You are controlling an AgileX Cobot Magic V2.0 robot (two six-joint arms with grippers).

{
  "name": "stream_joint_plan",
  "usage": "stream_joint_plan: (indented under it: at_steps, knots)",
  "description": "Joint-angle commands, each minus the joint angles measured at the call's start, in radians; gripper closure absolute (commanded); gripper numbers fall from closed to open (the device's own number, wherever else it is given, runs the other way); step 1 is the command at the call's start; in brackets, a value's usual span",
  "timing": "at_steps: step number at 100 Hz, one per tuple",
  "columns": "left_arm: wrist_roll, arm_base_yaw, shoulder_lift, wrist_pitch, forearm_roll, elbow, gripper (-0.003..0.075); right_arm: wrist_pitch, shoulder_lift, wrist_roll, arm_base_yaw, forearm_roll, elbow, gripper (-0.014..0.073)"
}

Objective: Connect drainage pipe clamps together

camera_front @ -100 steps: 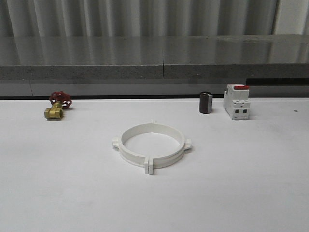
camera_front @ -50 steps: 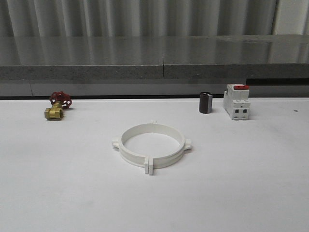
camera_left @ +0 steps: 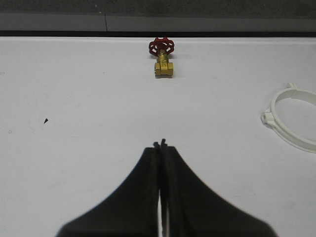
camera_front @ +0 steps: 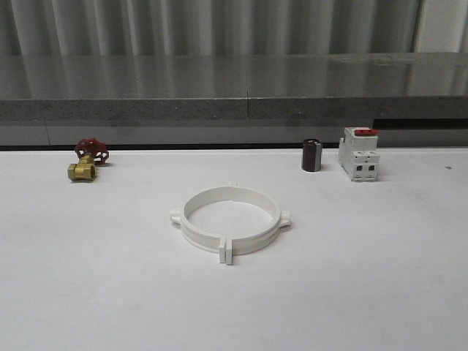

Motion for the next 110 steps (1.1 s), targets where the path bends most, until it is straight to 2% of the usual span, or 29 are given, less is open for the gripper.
stream_joint_plan:
  at_steps: [1,19,40,58,80,94,110]
  knots:
    - [-0.001,0.002,0.002,-0.063,0.005,-0.027,0.074,-0.052,0.001,-0.009,-0.003,-0.028,-0.024,0.0661]
    - [-0.001,0.002,0.002,-0.063,0.005,-0.027,0.074,-0.078,-0.01,-0.009,-0.003,-0.058,-0.012,0.0661]
    - [-0.001,0.002,0.002,-0.063,0.005,-0.027,0.074,-0.295,-0.139,-0.049,-0.009,-0.065,0.118,0.0661]
    - [-0.001,0.002,0.002,-0.063,0.005,-0.027,0.074,-0.435,-0.284,-0.16,-0.079,0.024,0.259,0.0661]
    - [-0.001,0.002,0.002,-0.063,0.005,-0.027,0.074,-0.604,-0.463,-0.377,-0.141,0.196,0.43,0.0661]
    - [-0.001,0.002,0.002,-0.063,0.005,-0.027,0.074,-0.665,-0.564,-0.393,-0.142,0.219,0.525,0.0661]
    - [-0.001,0.002,0.002,-0.063,0.005,-0.027,0.074,-0.739,-0.563,-0.393,-0.142,0.225,0.592,0.0661]
